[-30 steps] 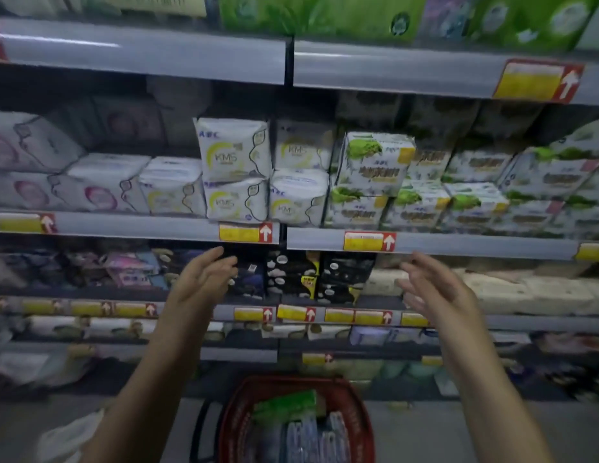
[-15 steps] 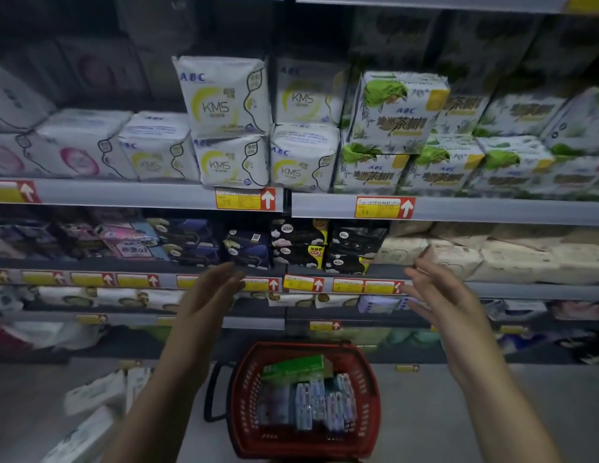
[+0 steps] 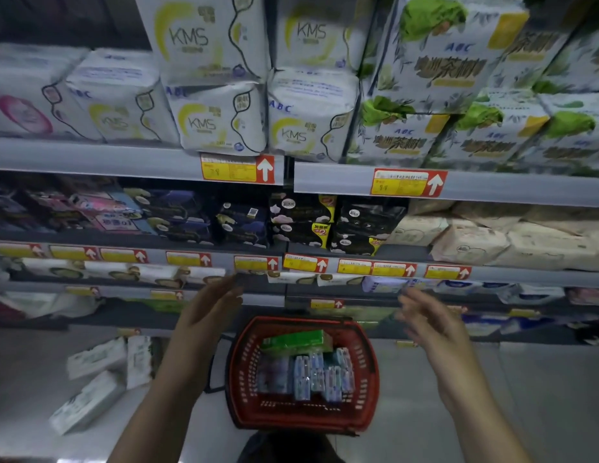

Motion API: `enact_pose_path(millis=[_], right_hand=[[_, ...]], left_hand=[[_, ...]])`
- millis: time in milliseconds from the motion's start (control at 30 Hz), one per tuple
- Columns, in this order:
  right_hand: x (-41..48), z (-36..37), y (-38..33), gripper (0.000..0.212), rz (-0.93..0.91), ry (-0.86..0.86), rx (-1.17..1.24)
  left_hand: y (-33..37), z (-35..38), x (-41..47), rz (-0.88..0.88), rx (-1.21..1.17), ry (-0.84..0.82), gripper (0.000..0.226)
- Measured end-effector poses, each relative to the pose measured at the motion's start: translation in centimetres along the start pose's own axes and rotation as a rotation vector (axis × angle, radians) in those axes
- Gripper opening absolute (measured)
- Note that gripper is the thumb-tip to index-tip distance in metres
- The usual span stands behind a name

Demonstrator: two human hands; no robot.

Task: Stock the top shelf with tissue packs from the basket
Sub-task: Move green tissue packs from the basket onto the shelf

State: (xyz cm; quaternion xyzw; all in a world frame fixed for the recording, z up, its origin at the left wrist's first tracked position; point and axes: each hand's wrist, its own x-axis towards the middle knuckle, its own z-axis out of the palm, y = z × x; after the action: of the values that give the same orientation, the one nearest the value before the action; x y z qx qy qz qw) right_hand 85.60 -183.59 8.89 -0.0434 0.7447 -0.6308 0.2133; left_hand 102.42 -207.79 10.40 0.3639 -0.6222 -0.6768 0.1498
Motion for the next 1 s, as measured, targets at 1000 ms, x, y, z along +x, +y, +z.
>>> enact_pose_path(millis=[1000], right_hand=[[5.5, 4.2, 24.2, 0.042, 0.314, 0.035, -0.335]], left_hand=[[-23.1, 3.5, 4.7, -0.420, -0.078, 0.031, 0.022]])
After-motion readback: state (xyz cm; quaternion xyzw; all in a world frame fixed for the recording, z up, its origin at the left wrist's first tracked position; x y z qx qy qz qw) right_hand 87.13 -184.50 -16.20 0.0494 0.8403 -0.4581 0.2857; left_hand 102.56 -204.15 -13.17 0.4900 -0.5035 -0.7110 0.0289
